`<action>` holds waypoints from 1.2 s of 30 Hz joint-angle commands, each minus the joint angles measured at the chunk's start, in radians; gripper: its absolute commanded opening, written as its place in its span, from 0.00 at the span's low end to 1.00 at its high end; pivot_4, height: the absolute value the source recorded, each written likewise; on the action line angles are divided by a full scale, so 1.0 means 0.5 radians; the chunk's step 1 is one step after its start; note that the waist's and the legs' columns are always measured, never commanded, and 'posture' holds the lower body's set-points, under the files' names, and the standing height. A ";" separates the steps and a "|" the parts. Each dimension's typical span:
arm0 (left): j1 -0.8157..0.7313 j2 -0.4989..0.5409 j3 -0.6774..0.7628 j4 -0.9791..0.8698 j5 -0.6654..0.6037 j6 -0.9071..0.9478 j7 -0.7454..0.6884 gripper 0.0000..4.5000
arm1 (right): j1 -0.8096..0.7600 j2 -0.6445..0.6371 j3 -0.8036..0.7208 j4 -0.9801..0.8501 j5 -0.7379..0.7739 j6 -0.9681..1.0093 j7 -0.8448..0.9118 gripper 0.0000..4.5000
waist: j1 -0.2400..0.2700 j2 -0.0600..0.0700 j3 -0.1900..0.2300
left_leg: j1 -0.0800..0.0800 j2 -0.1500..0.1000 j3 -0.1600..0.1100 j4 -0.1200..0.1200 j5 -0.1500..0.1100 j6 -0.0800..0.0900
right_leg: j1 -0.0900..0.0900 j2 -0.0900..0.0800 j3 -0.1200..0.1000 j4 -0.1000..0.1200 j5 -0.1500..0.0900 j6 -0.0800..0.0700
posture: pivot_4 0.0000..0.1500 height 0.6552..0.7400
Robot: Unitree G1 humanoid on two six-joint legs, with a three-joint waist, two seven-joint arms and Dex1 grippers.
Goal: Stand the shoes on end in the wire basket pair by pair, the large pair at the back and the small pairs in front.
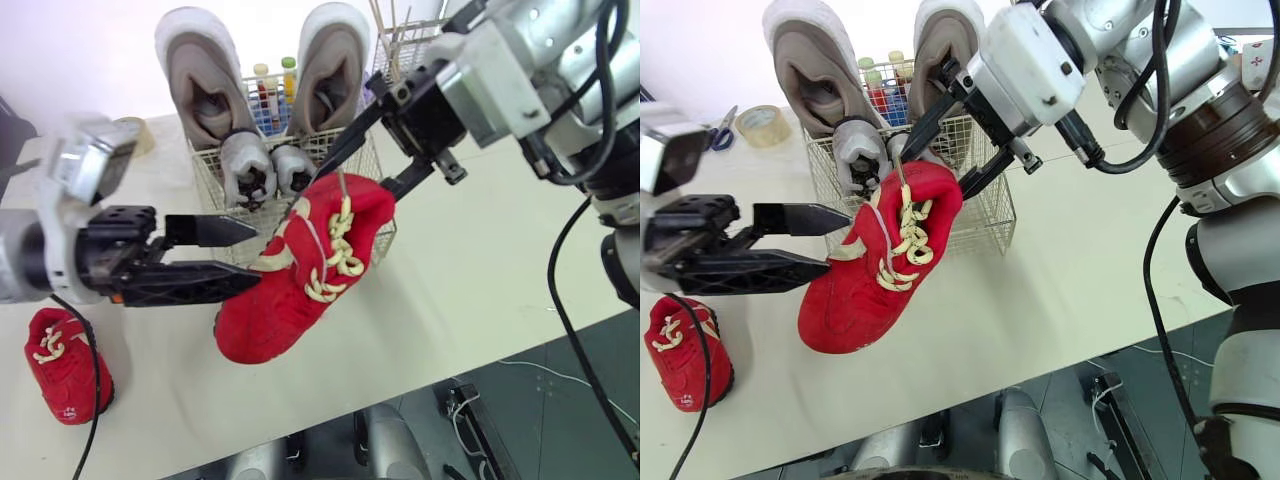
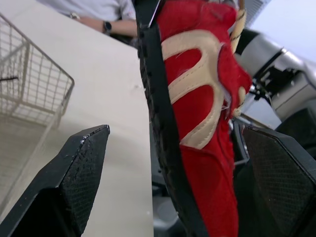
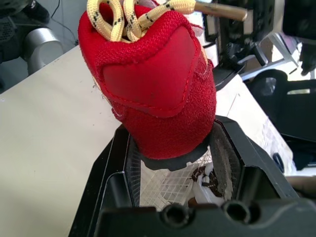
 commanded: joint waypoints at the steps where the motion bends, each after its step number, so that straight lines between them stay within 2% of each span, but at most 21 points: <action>1: -0.166 -0.066 -0.106 0.025 0.065 0.038 -0.086 1.00 | -0.109 0.001 -0.064 -0.017 0.064 -0.023 0.005 0.36 | 0.001 -0.001 0.000 | 0.000 0.000 0.000 0.001 0.000 0.000 | 0.001 0.000 0.000 0.000 0.000 0.000 | 1.00 1.00; 8: -0.136 -0.122 -0.123 -0.056 0.136 0.170 -0.250 1.00 | -0.122 0.036 -0.073 0.041 -0.012 -0.050 0.005 0.36 | -0.008 -0.002 0.000 | 0.000 0.000 0.000 0.001 0.007 -0.004 | 0.001 0.000 0.000 0.001 0.000 0.000 | 1.00 1.00; 13: -0.119 -0.190 -0.163 -0.113 0.101 0.183 -0.249 1.00 | -0.119 0.048 -0.094 0.029 0.010 -0.052 0.005 0.36 | -0.003 -0.003 0.000 | 0.000 0.000 0.000 0.002 0.007 -0.004 | 0.001 0.000 0.000 0.001 0.000 0.000 | 1.00 1.00; 16: -0.140 -0.266 -0.211 -0.114 0.023 0.160 -0.177 0.81 | -0.122 0.066 -0.101 0.016 0.017 -0.038 0.005 0.36 | 0.000 -0.003 0.000 | 0.000 0.000 0.000 0.003 0.006 -0.004 | 0.002 -0.001 0.000 0.001 0.000 0.000 | 1.00 1.00; 21: -0.136 -0.313 -0.214 -0.130 0.013 0.157 -0.110 0.28 | -0.125 0.073 -0.115 0.021 0.018 -0.005 0.005 0.36 | 0.000 -0.004 0.000 | 0.000 0.000 -0.001 0.004 0.005 -0.003 | 0.002 -0.001 0.000 0.002 0.000 0.000 | 1.00 1.00; 23: -0.124 -0.337 -0.211 -0.146 0.009 0.135 -0.054 0.10 | -0.127 0.072 -0.123 0.038 0.010 0.013 0.005 0.58 | 0.000 -0.004 0.000 | 0.000 0.000 -0.001 0.004 0.005 -0.002 | 0.002 -0.001 0.000 0.002 0.000 0.000 | 1.00 1.00; 24: -0.115 -0.359 -0.205 -0.152 -0.014 0.110 -0.007 0.06 | -0.125 0.067 -0.128 0.056 -0.004 0.027 0.005 0.66 | 0.000 -0.004 0.000 | 0.000 0.000 -0.001 0.004 0.005 -0.003 | 0.002 -0.001 0.000 0.002 0.000 0.000 | 1.00 1.00; 26: -0.068 -0.415 -0.170 -0.188 -0.097 0.036 0.102 0.06 | -0.103 0.081 -0.232 0.145 -0.068 0.077 0.005 0.91 | 0.001 -0.004 0.000 | 0.000 0.000 -0.001 0.004 0.005 -0.003 | 0.002 -0.001 0.000 0.003 0.000 0.000 | 1.00 1.00; 27: -0.025 -0.451 -0.137 -0.221 -0.142 -0.018 0.171 0.06 | -0.092 0.087 -0.317 0.227 -0.120 0.135 0.005 0.99 | 0.000 -0.004 0.000 | 0.000 0.000 -0.001 0.004 0.004 -0.004 | 0.002 -0.001 0.000 0.002 0.000 0.000 | 1.00 1.00; 30: 0.108 -0.557 -0.045 -0.306 -0.258 -0.189 0.370 0.06 | -0.068 0.064 -0.555 0.469 -0.283 0.344 -0.061 0.99 | 0.002 -0.005 -0.001 | 0.000 0.000 -0.001 0.004 0.004 -0.007 | 0.002 -0.001 0.000 0.002 0.000 0.000 | 1.00 1.00; 32: 0.228 -0.699 0.041 -0.372 -0.302 -0.363 0.511 0.06 | 0.038 -0.070 -0.749 0.603 -0.304 0.752 -0.266 0.99 | 0.015 -0.007 -0.002 | 0.001 0.000 -0.001 0.004 0.005 -0.009 | 0.003 -0.002 0.000 0.000 0.000 -0.001 | 1.00 1.00; 34: 0.289 -0.791 0.082 -0.430 -0.307 -0.476 0.617 0.06 | 0.229 -0.167 -1.000 0.473 -0.054 1.341 -0.452 0.99 | 0.048 -0.011 -0.004 | 0.002 0.000 -0.004 0.003 0.005 -0.009 | 0.009 -0.003 -0.003 -0.008 -0.002 -0.009 | 1.00 1.00; 36: 0.321 -0.834 0.097 -0.469 -0.307 -0.533 0.676 0.06 | 0.410 -0.195 -1.218 0.251 0.157 1.762 -0.600 0.99 | 0.058 -0.011 -0.004 | 0.002 0.000 -0.007 0.003 0.004 -0.008 | 0.014 -0.003 -0.006 -0.015 -0.001 -0.013 | 1.00 1.00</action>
